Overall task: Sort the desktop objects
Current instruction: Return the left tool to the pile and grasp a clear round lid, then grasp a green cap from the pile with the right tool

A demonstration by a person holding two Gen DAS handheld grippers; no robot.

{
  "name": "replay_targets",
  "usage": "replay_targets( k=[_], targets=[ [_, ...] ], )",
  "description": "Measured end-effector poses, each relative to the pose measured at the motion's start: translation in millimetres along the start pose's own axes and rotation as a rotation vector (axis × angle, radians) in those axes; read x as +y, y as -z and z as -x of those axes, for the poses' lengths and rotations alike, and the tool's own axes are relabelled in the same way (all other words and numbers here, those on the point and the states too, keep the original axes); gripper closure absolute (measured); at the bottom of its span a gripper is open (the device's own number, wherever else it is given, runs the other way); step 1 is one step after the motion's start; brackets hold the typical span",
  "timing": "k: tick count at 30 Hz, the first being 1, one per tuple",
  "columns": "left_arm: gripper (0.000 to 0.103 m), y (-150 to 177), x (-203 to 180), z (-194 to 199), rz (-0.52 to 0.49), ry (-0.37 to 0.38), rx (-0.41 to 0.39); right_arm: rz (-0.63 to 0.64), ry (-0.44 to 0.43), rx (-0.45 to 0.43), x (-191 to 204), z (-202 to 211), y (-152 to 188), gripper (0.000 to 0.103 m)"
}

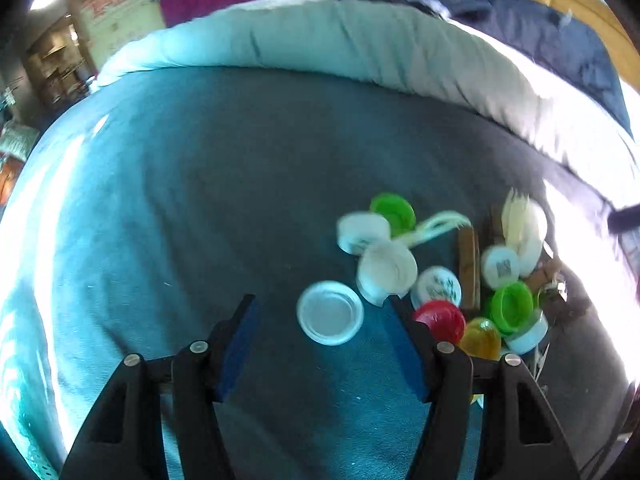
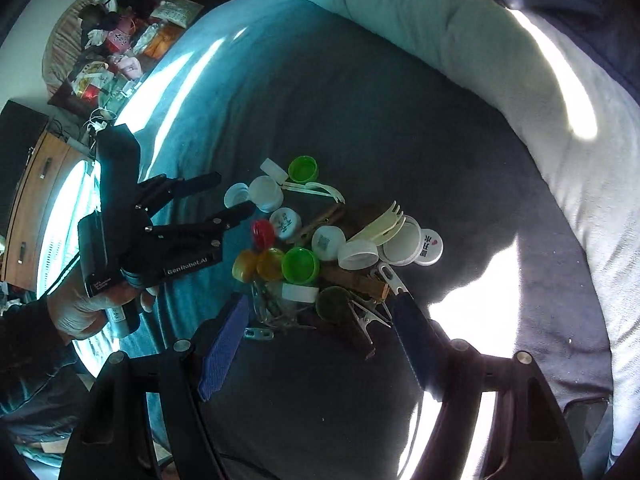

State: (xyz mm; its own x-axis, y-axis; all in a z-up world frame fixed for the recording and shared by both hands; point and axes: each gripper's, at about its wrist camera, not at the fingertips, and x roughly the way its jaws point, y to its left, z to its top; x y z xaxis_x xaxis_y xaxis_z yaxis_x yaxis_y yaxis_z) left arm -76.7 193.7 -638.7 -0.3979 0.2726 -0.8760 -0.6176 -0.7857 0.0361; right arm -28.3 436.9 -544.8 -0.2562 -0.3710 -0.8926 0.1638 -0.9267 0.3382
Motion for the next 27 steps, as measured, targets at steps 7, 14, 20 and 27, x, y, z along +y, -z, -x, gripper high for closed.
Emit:
replay_targets(
  k=[7,14,20,27],
  targets=[
    [0.071,5,13,11,0.122,0.043,-0.005,0.034,-0.034,-0.066,16,5,-13,0.036],
    [0.071,7,30,39,0.211,-0.023,-0.042,0.116,-0.094,-0.079,61,-29,-46,0.045],
    [0.071,18,41,51,0.292,-0.029,-0.045,0.143,-0.092,-0.038,82,-80,-65,0.045],
    [0.071,17,41,50,0.326,-0.006,-0.044,0.137,-0.048,-0.002,81,-106,-71,0.073]
  ],
)
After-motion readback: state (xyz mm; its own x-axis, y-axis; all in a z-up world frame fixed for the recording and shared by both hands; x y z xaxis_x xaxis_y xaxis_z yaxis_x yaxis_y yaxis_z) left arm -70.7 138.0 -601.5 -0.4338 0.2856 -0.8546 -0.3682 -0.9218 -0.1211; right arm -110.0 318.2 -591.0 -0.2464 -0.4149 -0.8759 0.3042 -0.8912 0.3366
